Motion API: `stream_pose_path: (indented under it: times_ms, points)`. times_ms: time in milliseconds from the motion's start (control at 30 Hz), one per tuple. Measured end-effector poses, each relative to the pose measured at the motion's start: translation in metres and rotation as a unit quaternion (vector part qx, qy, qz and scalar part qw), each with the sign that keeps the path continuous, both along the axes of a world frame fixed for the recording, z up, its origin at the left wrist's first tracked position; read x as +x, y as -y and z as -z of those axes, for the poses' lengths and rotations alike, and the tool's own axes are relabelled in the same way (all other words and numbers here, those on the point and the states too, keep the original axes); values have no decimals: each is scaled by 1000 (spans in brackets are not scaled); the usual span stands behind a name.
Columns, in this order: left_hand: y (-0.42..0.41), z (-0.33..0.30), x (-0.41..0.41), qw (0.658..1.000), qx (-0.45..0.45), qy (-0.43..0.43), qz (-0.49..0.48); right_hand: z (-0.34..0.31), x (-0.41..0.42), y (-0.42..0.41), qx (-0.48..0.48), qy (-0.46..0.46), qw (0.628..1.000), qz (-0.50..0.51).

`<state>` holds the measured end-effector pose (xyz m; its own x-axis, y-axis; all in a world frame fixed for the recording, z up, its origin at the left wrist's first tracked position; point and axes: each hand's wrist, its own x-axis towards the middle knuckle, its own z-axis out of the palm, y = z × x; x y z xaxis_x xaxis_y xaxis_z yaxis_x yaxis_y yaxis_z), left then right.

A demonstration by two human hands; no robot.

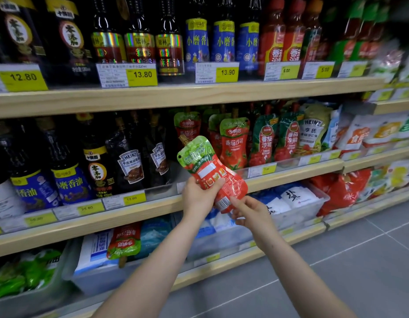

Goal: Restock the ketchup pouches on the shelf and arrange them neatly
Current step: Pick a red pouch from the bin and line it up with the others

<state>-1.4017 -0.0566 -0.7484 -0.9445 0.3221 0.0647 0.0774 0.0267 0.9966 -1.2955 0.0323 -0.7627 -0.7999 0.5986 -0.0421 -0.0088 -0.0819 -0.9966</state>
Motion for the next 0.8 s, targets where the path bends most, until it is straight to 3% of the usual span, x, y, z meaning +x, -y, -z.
stream_pose_path:
  times_ms: [167,267,467,633,800]
  points:
    - [-3,0,4,1000,1,-4,-7,-4,0,-6,-67,-17,998,-11]
    - [-3,3,5,1000,-7,-19,-21,-4,-3,-6,-51,-14,999,-11]
    - [-6,3,10,997,-14,-67,-33,0,-6,-2,5,-46,994,103]
    - [-8,2,10,994,-24,-99,-28,4,-5,-2,-30,-79,992,92]
    - [-8,8,3,997,-35,-63,-8,3,-5,-6,-38,-66,995,65]
